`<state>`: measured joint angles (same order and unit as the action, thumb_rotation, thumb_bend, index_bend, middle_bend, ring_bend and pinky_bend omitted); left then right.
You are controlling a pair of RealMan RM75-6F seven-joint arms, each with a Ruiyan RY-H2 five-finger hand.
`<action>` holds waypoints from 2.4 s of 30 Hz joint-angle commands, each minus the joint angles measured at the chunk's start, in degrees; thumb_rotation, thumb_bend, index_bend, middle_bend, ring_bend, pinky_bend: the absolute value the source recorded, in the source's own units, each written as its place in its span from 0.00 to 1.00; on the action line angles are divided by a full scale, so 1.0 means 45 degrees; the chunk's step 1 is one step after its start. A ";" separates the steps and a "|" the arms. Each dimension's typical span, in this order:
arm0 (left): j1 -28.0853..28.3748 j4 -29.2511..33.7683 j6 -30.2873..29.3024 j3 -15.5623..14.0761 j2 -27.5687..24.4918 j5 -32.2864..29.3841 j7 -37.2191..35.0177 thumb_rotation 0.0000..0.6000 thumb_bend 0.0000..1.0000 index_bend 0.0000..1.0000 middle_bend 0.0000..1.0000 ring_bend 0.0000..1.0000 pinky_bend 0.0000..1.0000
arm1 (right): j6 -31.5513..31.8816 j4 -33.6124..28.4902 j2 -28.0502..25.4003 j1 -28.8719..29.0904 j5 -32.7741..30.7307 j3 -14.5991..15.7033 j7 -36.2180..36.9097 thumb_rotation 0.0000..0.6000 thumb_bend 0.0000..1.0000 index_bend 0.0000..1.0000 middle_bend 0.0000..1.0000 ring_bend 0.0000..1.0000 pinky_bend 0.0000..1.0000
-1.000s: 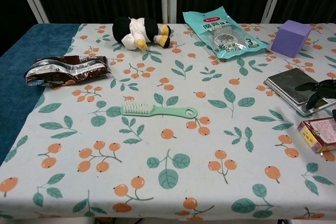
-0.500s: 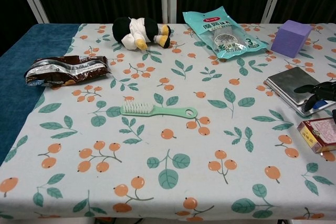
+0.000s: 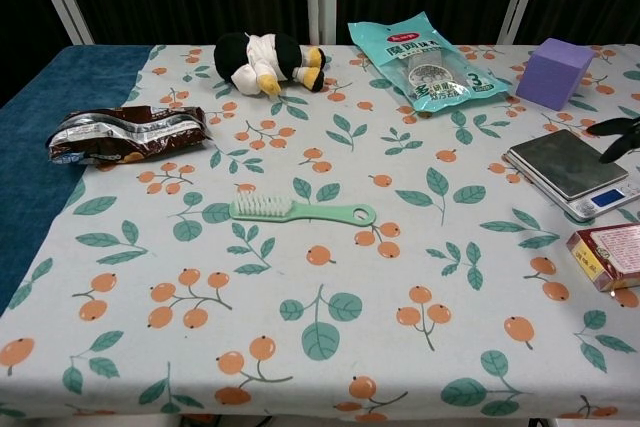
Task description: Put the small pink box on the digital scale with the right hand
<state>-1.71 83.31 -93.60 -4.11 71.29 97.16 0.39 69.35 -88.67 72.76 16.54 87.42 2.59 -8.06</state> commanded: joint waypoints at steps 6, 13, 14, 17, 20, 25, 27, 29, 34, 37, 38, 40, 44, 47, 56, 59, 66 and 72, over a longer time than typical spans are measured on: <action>0.0060 0.0079 0.0053 -0.0029 0.0019 0.0121 0.0163 1.00 0.11 0.07 0.06 0.00 0.04 | 0.0492 0.0519 -0.0443 -0.0833 -0.0092 0.0444 -0.0886 1.00 0.02 0.00 0.11 0.00 0.00; 0.0055 0.0265 0.0014 -0.0024 -0.0070 0.0154 0.0346 1.00 0.11 0.07 0.06 0.00 0.04 | 0.0029 0.0851 -0.0193 -0.0838 -0.0263 0.0525 -0.1262 1.00 0.02 0.00 0.10 0.00 0.00; 0.0055 0.0280 0.0022 -0.0027 -0.0070 0.0152 0.0366 1.00 0.11 0.07 0.06 0.00 0.04 | -0.0080 0.0890 -0.0136 -0.0801 -0.0296 0.0509 -0.1288 1.00 0.02 0.00 0.10 0.00 0.00; 0.0053 0.0301 0.0034 -0.0025 -0.0068 0.0136 0.0380 1.00 0.11 0.07 0.06 0.00 0.04 | -0.0270 0.0966 0.0033 -0.0705 -0.0340 0.0440 -0.1332 1.00 0.03 0.00 0.11 0.00 0.00; 0.0050 0.0284 0.0054 -0.0030 -0.0063 0.0115 0.0371 1.00 0.11 0.07 0.06 0.00 0.04 | -0.0445 0.0994 0.0163 -0.0603 -0.0365 0.0375 -0.1268 1.00 0.09 0.00 0.13 0.00 0.00; 0.0016 0.0161 0.0060 -0.0049 -0.0015 0.0063 0.0252 1.00 0.11 0.07 0.06 0.00 0.04 | -0.0755 0.1054 0.0411 -0.0457 -0.0440 0.0325 -0.1473 1.00 0.25 0.00 0.18 0.00 0.00; 0.0001 0.0083 0.0053 -0.0046 0.0006 0.0030 0.0170 1.00 0.11 0.07 0.06 0.00 0.04 | -0.0831 0.1077 0.0524 -0.0424 -0.0448 0.0329 -0.1631 1.00 0.27 0.00 0.18 0.00 0.00; -0.0009 -0.0002 0.0038 -0.0039 0.0039 0.0010 0.0068 1.00 0.11 0.07 0.06 0.00 0.04 | -0.0880 0.1093 0.0626 -0.0407 -0.0470 0.0327 -0.1786 1.00 0.28 0.00 0.18 0.00 0.00; -0.0036 -0.0231 0.0010 -0.0041 0.0138 -0.0024 -0.0165 1.00 0.11 0.07 0.06 0.00 0.04 | -0.1018 0.1042 0.0767 -0.0356 -0.0660 0.0252 -0.2129 1.00 0.32 0.00 0.18 0.00 0.00; -0.0058 -0.0339 -0.0036 -0.0031 0.0146 -0.0048 -0.0306 1.00 0.11 0.07 0.06 0.00 0.04 | -0.1184 0.0985 0.0804 -0.0311 -0.0791 0.0250 -0.2280 1.00 0.33 0.01 0.19 0.00 0.00; -0.0065 -0.0365 -0.0055 -0.0030 0.0146 -0.0049 -0.0341 1.00 0.11 0.07 0.06 0.00 0.04 | -0.1238 0.0967 0.0814 -0.0299 -0.0828 0.0257 -0.2324 1.00 0.33 0.01 0.19 0.00 0.00; -0.0080 -0.0415 -0.0088 -0.0031 0.0147 -0.0047 -0.0399 1.00 0.11 0.07 0.06 0.00 0.04 | -0.1349 0.0915 0.0831 -0.0279 -0.0900 0.0281 -0.2386 1.00 0.33 0.02 0.21 0.00 0.00; -0.0099 -0.0501 -0.0081 -0.0046 0.0176 -0.0070 -0.0481 1.00 0.11 0.07 0.06 0.00 0.04 | -0.1425 0.0878 0.0857 -0.0271 -0.0946 0.0323 -0.2426 1.00 0.33 0.10 0.24 0.00 0.00; -0.0104 -0.0533 -0.0089 -0.0046 0.0201 -0.0066 -0.0497 1.00 0.11 0.07 0.06 0.00 0.04 | -0.1411 0.0893 0.0862 -0.0271 -0.0950 0.0322 -0.2421 1.00 0.33 0.20 0.26 0.00 0.00; -0.0105 -0.0471 -0.0111 -0.0038 0.0191 -0.0045 -0.0416 1.00 0.11 0.07 0.06 0.00 0.04 | -0.0991 0.1203 0.1023 -0.0355 -0.0691 0.0281 -0.2156 1.00 0.33 0.46 0.40 0.01 0.00; -0.0098 -0.0425 -0.0111 -0.0034 0.0167 -0.0033 -0.0376 1.00 0.11 0.07 0.06 0.00 0.04 | -0.0722 0.1256 0.1051 -0.0413 -0.0513 0.0261 -0.1972 1.00 0.34 0.50 0.44 0.03 0.00; -0.0093 -0.0365 -0.0087 -0.0039 0.0145 -0.0031 -0.0310 1.00 0.11 0.07 0.06 0.00 0.04 | 0.0681 0.0751 0.0503 -0.0387 0.0335 -0.0285 -0.0895 1.00 0.34 0.50 0.44 0.05 0.00; -0.0081 -0.0271 -0.0117 -0.0042 0.0105 0.0036 -0.0216 1.00 0.11 0.07 0.06 0.00 0.04 | 0.0005 0.0873 0.0472 0.0444 -0.0561 -0.1421 -0.1422 1.00 0.34 0.50 0.44 0.05 0.00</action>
<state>-2.06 82.06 -94.09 -4.30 71.80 97.31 -0.62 71.37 -85.21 74.83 16.82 86.85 -2.16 -13.35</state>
